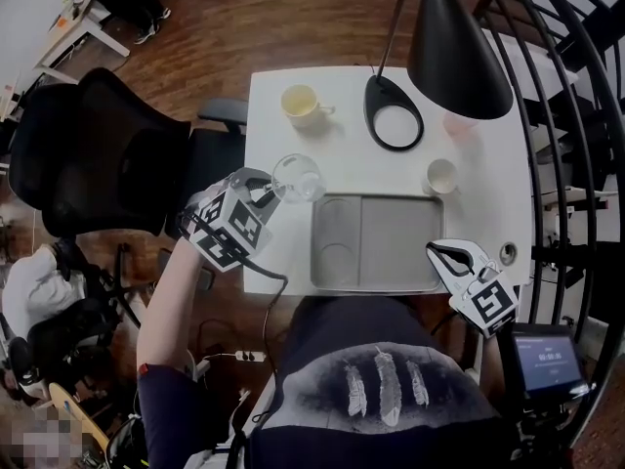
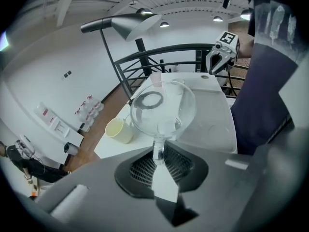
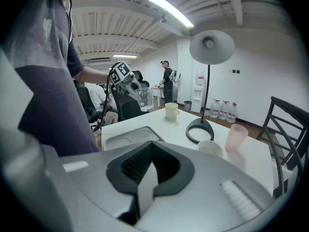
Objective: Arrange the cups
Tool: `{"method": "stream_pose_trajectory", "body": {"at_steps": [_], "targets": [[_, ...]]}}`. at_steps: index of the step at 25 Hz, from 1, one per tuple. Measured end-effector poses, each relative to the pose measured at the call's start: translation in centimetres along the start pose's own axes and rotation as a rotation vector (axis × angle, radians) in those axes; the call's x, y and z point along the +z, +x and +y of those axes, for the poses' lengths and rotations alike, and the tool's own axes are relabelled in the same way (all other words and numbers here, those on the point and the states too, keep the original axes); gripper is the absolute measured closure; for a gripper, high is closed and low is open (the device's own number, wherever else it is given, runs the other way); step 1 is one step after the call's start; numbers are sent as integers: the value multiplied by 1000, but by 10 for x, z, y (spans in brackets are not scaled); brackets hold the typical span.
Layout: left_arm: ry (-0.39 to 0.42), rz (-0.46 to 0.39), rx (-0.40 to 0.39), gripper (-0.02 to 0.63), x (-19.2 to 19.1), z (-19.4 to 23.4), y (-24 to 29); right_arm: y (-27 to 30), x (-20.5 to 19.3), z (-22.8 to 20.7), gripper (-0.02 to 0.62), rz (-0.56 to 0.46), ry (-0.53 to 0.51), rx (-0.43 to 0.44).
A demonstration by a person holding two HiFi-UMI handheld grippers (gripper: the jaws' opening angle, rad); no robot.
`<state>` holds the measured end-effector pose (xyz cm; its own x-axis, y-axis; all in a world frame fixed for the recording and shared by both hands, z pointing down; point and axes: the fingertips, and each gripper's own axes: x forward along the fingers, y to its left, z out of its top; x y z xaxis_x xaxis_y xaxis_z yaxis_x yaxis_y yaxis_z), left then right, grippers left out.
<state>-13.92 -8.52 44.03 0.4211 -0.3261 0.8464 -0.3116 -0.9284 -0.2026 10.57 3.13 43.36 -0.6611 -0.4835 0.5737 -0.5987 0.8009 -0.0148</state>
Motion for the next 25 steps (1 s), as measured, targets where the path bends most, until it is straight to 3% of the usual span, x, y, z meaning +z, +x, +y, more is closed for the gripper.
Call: {"method": "stream_pose_trajectory", "body": {"at_steps": [18, 25], "targets": [[84, 15, -128, 549, 8, -63, 44, -3, -3, -2, 591, 0, 16, -20], [112, 19, -136, 548, 6, -72, 57, -1, -6, -1, 591, 10, 14, -19]]}}
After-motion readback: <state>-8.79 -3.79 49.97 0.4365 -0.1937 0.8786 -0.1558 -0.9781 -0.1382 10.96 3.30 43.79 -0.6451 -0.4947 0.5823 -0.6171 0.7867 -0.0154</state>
